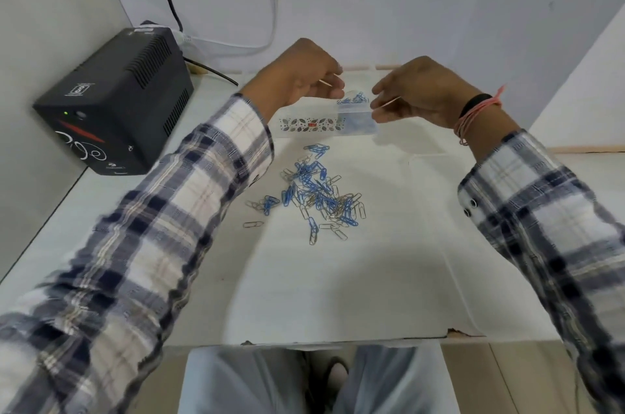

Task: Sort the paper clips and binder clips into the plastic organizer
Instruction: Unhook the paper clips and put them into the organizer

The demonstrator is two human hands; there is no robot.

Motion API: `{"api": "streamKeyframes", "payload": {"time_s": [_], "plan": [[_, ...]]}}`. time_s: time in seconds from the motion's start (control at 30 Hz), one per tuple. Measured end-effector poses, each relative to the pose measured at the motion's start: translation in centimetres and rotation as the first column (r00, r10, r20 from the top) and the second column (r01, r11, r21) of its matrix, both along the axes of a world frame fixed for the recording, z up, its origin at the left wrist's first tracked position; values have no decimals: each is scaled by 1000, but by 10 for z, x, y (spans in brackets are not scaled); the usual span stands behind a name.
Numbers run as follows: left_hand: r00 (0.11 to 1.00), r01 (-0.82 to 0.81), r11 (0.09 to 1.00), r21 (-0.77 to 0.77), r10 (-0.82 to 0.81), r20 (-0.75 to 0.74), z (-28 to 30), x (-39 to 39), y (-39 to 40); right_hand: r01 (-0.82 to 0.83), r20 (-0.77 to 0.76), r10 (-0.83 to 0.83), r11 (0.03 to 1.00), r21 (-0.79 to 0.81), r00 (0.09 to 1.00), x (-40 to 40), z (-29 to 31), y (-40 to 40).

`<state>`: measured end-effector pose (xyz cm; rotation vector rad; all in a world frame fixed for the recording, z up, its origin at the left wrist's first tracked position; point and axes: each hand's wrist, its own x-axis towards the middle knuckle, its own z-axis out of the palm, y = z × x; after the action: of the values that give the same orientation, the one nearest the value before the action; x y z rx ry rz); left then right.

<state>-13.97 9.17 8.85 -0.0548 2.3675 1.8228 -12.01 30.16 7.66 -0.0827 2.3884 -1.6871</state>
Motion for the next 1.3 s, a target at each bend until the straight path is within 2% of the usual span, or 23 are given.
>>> {"api": "streamKeyframes", "payload": {"time_s": [0.07,0.13,0.23,0.3,0.33,0.37,0.43,0.5,0.57,0.6,0.67,0.73,0.77,0.83,0.87,0.93,0.97,1.03,1.07,1.13,1.17,1.23,1.3], "plan": [[998,56,990,-129,-58,-11,0,22,-12,-140,16,139,980,140,990,16,-7,-2],[985,174,915,-363,-161,68,-2,46,-23,-303,64,297,905,300,953,30,-16,-7],[903,415,626,-660,-196,382,-12,73,-43,-465,187,436,718,517,881,46,-28,-19],[835,525,471,-709,-122,537,-20,90,-56,-556,326,453,614,561,830,56,-36,-29],[811,554,450,-701,-99,577,-25,96,-61,-602,389,460,586,542,798,61,-40,-35],[796,570,462,-679,-105,596,-30,100,-62,-628,417,470,579,520,778,65,-43,-40],[800,549,590,-592,-165,577,-39,110,-62,-615,355,502,623,483,788,70,-48,-55],[844,457,761,-461,-207,494,-47,111,-54,-552,240,498,721,419,833,67,-52,-64],[921,304,851,-429,-147,361,-50,106,-56,-470,102,474,776,421,874,59,-53,-70],[957,214,844,-492,-79,281,-51,100,-59,-403,8,452,789,464,892,54,-53,-71],[995,74,713,-697,-1,104,-57,88,-71,-246,-164,412,770,589,896,45,-55,-73],[998,45,533,-845,-57,18,-64,86,-77,-189,-176,430,679,709,886,43,-58,-77],[994,67,491,-868,-105,18,-68,87,-76,-221,-134,471,623,751,872,47,-58,-79],[982,126,490,-862,-184,39,-75,94,-71,-318,-68,577,539,780,814,50,-67,-82],[977,154,535,-831,-211,45,-75,99,-70,-347,-69,612,534,772,788,52,-71,-81],[965,231,664,-711,-247,83,-67,112,-73,-403,-78,627,586,703,776,59,-68,-75],[952,288,685,-669,-283,120,-63,116,-79,-430,-78,632,607,669,771,62,-63,-71],[910,402,608,-684,-347,227,-58,125,-95,-453,-62,634,614,646,771,66,-55,-60],[884,455,509,-730,-360,299,-57,129,-102,-459,-18,631,582,672,775,67,-53,-54],[851,509,339,-792,-341,401,-57,133,-111,-447,122,608,418,791,785,74,-50,-48],[851,507,326,-798,-334,404,-60,132,-111,-437,170,602,331,836,780,77,-52,-50],[873,469,440,-765,-364,326,-67,127,-103,-417,129,619,347,840,774,78,-63,-59],[900,412,618,-670,-393,190,-75,123,-90,-358,-23,601,506,784,799,74,-71,-69]]}}
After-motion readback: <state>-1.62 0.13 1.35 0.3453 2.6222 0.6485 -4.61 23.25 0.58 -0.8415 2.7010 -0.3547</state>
